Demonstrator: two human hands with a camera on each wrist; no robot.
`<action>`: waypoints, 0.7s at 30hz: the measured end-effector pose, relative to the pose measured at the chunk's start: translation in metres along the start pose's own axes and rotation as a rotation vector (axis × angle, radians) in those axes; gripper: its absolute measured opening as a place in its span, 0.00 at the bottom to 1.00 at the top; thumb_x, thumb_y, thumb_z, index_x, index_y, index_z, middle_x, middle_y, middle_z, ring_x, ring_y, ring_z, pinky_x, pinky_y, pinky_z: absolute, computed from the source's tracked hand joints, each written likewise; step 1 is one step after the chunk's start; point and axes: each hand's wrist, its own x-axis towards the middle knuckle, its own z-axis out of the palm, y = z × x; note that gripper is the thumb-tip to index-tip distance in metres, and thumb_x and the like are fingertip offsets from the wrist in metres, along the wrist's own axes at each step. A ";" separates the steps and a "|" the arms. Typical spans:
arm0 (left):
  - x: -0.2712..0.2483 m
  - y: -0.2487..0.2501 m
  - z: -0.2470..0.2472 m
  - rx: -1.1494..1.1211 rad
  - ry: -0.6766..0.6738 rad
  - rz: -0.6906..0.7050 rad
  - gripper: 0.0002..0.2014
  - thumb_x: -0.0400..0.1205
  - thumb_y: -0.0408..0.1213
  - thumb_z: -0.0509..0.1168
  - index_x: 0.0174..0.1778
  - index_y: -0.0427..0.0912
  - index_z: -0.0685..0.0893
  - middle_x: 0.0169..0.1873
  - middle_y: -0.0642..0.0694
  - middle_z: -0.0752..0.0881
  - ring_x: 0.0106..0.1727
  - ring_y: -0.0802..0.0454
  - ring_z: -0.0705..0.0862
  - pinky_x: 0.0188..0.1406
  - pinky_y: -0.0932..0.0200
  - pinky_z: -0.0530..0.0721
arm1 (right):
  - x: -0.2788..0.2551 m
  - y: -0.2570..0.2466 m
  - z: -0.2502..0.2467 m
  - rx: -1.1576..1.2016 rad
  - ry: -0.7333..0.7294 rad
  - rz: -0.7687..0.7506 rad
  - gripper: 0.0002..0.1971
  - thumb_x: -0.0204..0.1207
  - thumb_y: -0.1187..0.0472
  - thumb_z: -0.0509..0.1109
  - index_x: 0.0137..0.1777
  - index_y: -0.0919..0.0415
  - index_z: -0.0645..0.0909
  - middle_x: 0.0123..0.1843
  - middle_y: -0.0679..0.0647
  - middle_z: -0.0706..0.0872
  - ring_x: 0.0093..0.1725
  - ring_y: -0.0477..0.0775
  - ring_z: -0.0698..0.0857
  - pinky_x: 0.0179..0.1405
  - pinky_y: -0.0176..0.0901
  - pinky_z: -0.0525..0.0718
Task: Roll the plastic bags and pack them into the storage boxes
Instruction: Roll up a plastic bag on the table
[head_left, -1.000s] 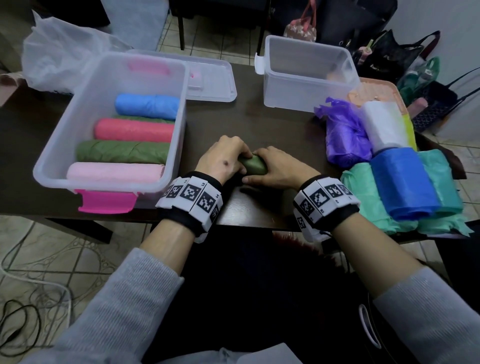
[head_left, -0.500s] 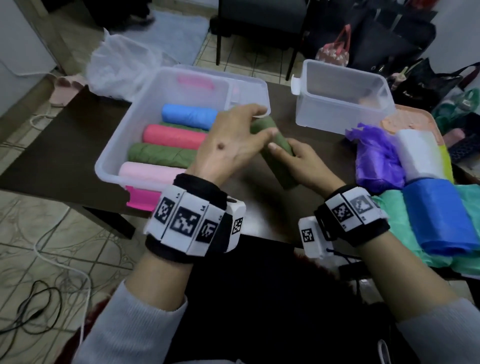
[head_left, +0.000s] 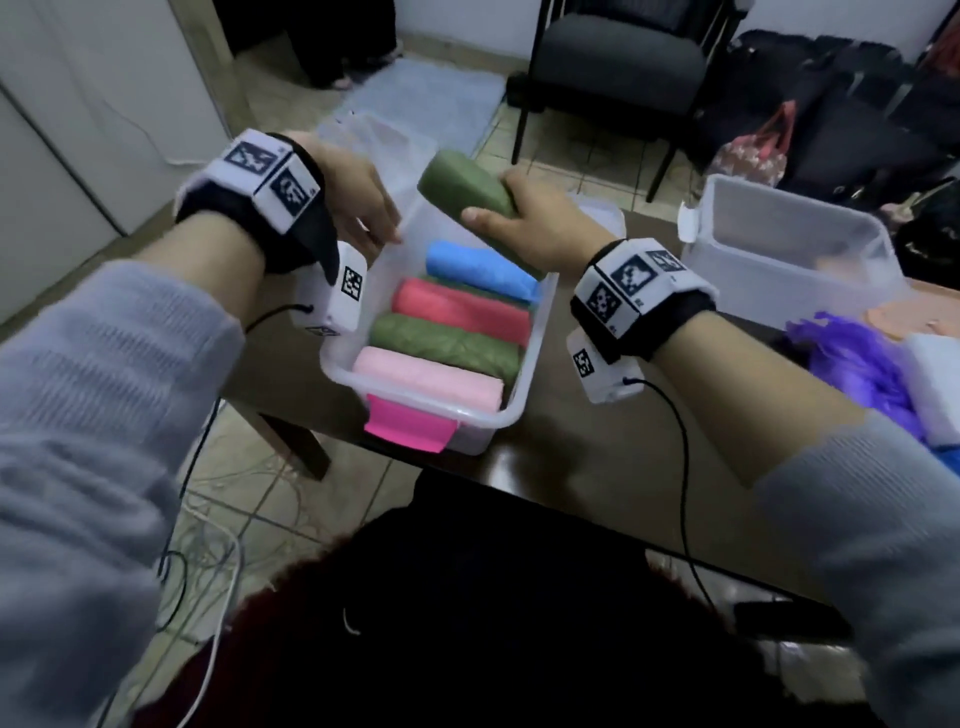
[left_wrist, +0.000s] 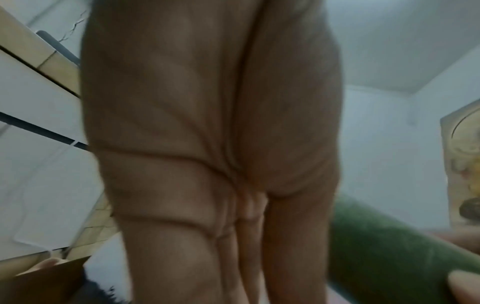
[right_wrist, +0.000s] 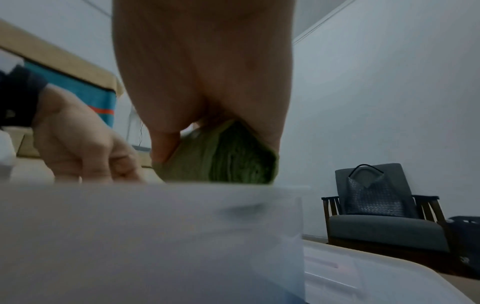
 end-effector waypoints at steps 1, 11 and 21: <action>0.004 -0.004 -0.002 -0.036 -0.061 -0.011 0.04 0.79 0.24 0.66 0.47 0.35 0.81 0.28 0.42 0.88 0.23 0.55 0.85 0.29 0.60 0.86 | 0.006 0.000 0.005 -0.053 -0.042 0.012 0.22 0.80 0.47 0.64 0.65 0.64 0.75 0.54 0.55 0.80 0.54 0.52 0.78 0.43 0.38 0.67; 0.004 -0.001 -0.003 -0.184 -0.185 -0.069 0.23 0.79 0.20 0.63 0.71 0.34 0.71 0.45 0.36 0.85 0.24 0.49 0.87 0.66 0.36 0.75 | 0.027 0.004 0.032 -0.304 -0.444 0.153 0.27 0.80 0.43 0.61 0.71 0.61 0.68 0.70 0.59 0.76 0.67 0.59 0.76 0.62 0.46 0.70; -0.001 0.004 -0.002 -0.148 -0.186 -0.101 0.23 0.78 0.20 0.64 0.70 0.34 0.74 0.40 0.37 0.86 0.23 0.49 0.87 0.69 0.34 0.73 | 0.014 -0.005 0.048 -0.314 -0.347 0.124 0.28 0.86 0.45 0.48 0.83 0.52 0.51 0.82 0.60 0.56 0.81 0.62 0.56 0.78 0.59 0.57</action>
